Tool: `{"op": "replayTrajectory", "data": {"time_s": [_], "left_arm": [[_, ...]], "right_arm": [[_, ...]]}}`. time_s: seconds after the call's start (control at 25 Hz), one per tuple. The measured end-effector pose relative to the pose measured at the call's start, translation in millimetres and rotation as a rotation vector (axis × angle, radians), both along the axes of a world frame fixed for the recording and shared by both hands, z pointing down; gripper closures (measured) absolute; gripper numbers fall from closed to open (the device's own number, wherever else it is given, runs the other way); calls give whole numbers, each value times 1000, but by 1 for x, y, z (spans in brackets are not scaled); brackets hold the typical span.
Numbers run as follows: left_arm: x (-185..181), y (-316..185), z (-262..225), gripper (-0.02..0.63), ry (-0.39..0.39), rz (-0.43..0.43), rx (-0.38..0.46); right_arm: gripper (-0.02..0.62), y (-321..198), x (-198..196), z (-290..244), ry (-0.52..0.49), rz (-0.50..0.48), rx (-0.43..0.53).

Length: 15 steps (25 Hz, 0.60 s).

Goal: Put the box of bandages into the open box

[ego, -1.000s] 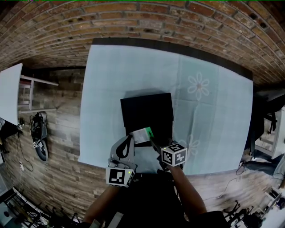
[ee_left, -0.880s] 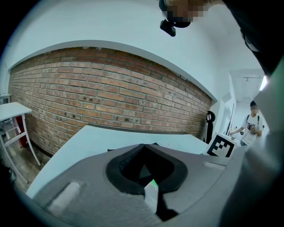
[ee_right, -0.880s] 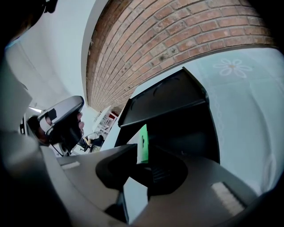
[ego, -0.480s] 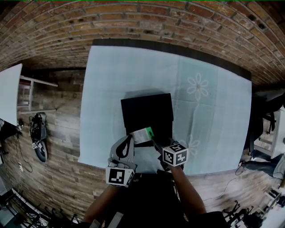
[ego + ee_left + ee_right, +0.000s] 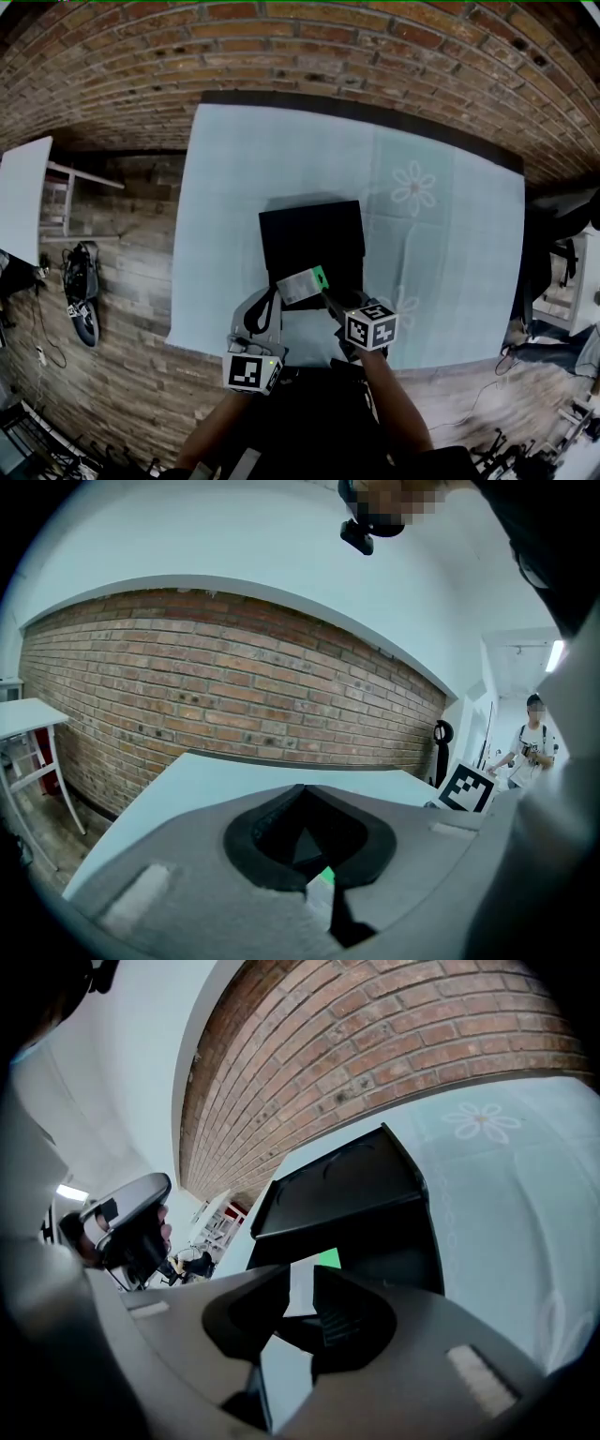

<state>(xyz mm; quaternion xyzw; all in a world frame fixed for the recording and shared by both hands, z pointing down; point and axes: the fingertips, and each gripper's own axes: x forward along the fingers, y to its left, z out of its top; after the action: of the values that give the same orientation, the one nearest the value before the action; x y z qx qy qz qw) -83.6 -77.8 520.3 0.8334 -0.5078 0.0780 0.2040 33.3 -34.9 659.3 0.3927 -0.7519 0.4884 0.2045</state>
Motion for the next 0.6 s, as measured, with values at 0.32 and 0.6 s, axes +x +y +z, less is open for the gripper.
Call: {"op": "replayTrajectory", "data": {"time_s": [0.32,0.6], "left_arm": [[-12,3,-19,609,10,-24,53],[-17,17,-37,609,27,-12,91]], "right_arm": [[568,-8,3,-23,32,15,71],[594,-13,7,-64,77,64,216]]}}
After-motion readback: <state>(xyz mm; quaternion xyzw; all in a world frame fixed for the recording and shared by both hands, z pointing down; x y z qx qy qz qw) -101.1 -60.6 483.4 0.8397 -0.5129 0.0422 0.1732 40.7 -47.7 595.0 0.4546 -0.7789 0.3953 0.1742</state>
